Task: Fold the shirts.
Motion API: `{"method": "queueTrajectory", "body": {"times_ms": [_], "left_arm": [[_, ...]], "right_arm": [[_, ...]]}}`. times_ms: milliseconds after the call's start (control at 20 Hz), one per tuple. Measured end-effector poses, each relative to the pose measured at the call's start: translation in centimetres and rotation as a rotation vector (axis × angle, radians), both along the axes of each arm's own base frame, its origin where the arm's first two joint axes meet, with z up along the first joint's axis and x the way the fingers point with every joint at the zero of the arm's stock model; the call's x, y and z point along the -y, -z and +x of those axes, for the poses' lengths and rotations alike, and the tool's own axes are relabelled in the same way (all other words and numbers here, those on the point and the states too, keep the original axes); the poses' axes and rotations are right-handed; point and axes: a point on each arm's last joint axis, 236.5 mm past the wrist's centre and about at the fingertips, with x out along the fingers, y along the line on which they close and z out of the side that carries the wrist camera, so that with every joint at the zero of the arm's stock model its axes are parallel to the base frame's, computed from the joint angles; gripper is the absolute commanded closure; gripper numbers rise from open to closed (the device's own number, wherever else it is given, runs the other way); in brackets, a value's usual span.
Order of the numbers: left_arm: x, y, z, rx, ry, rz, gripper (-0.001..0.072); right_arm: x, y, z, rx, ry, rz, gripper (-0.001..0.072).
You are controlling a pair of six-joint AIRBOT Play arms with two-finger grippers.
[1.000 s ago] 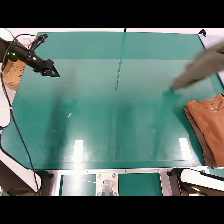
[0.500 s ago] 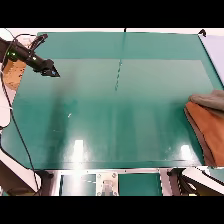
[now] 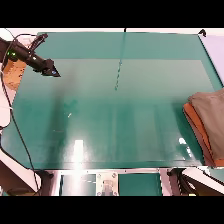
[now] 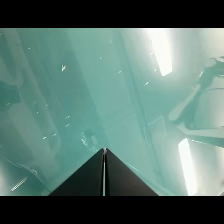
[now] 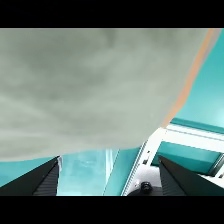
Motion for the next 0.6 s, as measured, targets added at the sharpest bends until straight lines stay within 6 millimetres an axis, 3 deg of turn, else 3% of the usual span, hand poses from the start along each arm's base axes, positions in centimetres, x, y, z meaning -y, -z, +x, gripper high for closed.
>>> {"method": "queueTrajectory", "body": {"times_ms": [50,100,200,350,450,600], "left_arm": [[0.0,0.0,0.0,-0.003,-0.005,-0.002,0.069],[0.1,-0.2,-0.1,-0.006,-0.007,-0.003,0.0691],[0.1,-1.1,-0.4,-0.001,-0.015,-0.005,0.0691],[0.4,-3.1,-1.2,0.017,-0.042,-0.007,0.0691],[1.4,-3.8,-2.5,0.005,-0.052,-0.01,0.069],[4.3,-3.7,-5.6,-0.037,-0.025,0.003,0.0691]], "right_arm": [[0.2,-0.6,1.1,0.036,-0.011,-0.015,0.0563],[0.3,-1.3,2.3,0.077,-0.026,-0.027,0.0683],[0.2,-3.2,6.1,0.189,-0.093,-0.066,0.0698],[-2.3,-5.8,12.7,0.35,-0.282,-0.114,0.0698],[-6.3,-6.5,16.9,0.429,-0.455,-0.119,0.0698],[-14.9,-4.9,21.3,0.507,-0.727,-0.091,0.0698]]}}
